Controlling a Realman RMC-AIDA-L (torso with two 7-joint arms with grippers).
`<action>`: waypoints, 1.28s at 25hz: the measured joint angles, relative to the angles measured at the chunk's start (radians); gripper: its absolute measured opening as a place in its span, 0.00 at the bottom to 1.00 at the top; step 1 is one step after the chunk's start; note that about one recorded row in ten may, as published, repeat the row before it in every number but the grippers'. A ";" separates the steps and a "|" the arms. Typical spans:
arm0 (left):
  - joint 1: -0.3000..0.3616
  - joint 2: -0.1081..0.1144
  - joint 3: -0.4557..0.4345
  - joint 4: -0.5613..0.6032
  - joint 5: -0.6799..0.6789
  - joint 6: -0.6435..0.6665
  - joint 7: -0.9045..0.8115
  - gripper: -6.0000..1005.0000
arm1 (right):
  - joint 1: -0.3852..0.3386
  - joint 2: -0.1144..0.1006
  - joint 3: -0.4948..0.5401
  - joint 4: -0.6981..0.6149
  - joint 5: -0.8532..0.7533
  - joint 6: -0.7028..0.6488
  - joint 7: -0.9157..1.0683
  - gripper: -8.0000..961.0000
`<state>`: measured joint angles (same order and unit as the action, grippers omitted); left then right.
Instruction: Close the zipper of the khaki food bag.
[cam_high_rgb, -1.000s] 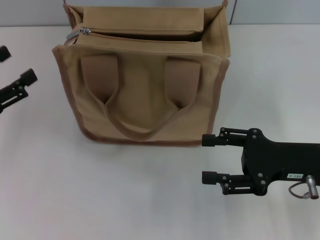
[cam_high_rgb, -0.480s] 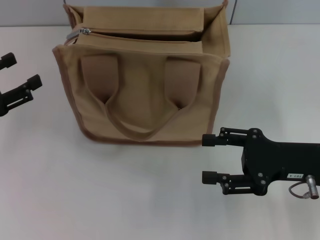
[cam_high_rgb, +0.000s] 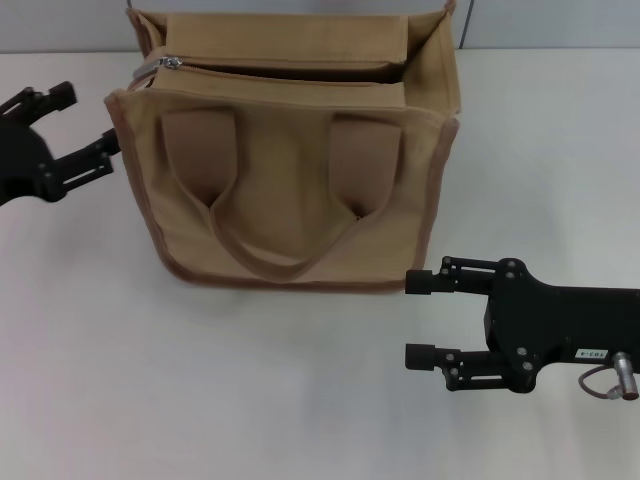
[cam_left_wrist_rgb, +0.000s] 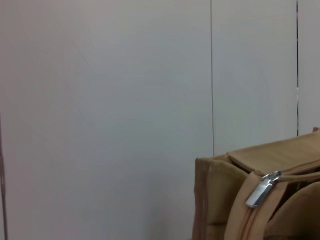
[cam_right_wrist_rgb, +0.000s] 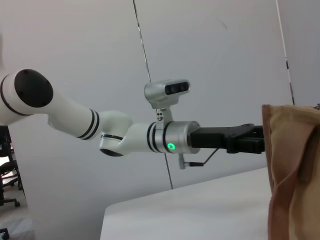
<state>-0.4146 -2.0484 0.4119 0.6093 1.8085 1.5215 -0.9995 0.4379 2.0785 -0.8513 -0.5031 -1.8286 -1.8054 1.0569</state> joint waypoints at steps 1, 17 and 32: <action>-0.007 -0.002 0.007 -0.001 0.000 -0.015 0.001 0.83 | 0.000 0.000 0.000 0.000 0.000 0.000 0.000 0.77; -0.076 -0.019 0.061 -0.039 -0.010 -0.120 0.072 0.83 | -0.013 0.000 0.001 0.000 0.007 -0.001 0.000 0.77; -0.065 -0.017 0.038 -0.075 -0.065 -0.100 0.122 0.32 | -0.015 0.000 0.002 0.000 0.008 -0.007 0.000 0.77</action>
<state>-0.4795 -2.0650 0.4496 0.5342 1.7435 1.4213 -0.8778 0.4230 2.0785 -0.8498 -0.5031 -1.8207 -1.8128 1.0569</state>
